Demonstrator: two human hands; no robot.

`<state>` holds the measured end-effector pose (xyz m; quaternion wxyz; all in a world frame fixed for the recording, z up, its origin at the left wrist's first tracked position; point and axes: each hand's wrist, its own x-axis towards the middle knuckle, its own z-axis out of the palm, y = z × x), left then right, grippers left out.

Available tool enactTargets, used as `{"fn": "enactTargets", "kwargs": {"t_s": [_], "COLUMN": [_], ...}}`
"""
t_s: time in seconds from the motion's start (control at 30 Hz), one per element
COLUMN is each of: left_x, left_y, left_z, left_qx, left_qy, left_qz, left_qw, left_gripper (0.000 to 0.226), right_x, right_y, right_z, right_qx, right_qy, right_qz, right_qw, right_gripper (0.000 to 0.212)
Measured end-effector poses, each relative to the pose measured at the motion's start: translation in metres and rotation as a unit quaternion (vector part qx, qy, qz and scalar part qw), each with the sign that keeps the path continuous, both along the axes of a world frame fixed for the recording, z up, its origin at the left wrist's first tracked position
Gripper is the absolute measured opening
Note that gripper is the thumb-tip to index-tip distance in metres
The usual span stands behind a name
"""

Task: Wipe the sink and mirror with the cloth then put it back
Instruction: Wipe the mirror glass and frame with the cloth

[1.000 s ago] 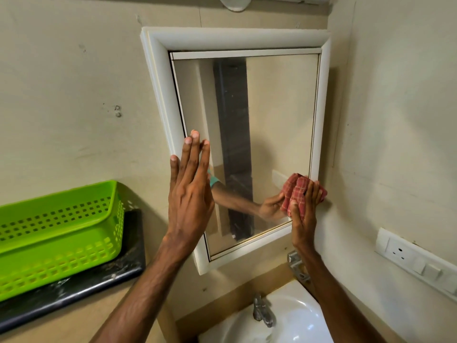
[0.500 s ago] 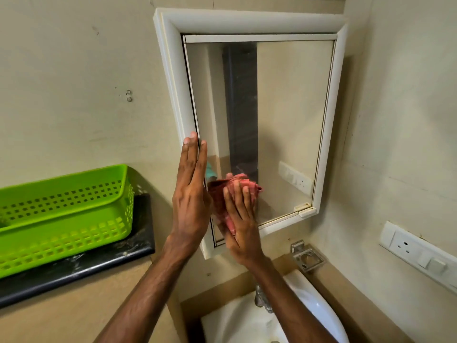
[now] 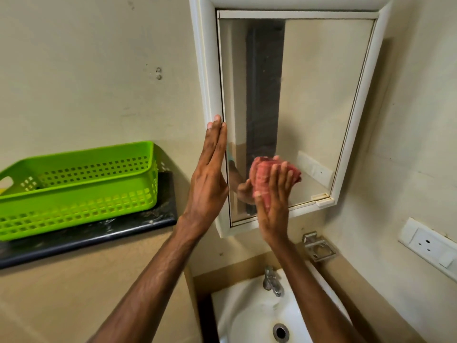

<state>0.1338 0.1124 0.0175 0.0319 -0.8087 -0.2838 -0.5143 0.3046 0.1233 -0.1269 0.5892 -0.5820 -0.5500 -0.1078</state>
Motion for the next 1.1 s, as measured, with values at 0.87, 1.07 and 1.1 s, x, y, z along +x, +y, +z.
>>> {"fn": "enactTargets", "kwargs": {"t_s": [0.87,1.07,1.1], "left_x": [0.005,0.008,0.008], "left_y": [-0.014,-0.009,-0.01], "left_z": [-0.032,-0.035,-0.036], "left_qx": [-0.021,-0.027,-0.027], "left_qy": [0.038,0.04,0.044], "left_qz": [0.048,0.072,0.069], "left_qw": [0.998,0.996,0.996], "left_gripper": [0.088,0.098,0.094], "right_x": [0.028,0.067,0.055], "right_y": [-0.034,-0.03,-0.029], "right_z": [-0.098,-0.086,-0.083], "right_qx": [-0.097,-0.093,-0.082], "right_qy": [-0.178,0.006,0.043], "right_qz": [0.006,-0.116,-0.117], "right_qw": [0.979,0.989,0.989], "right_gripper": [0.065,0.065,0.065]}}
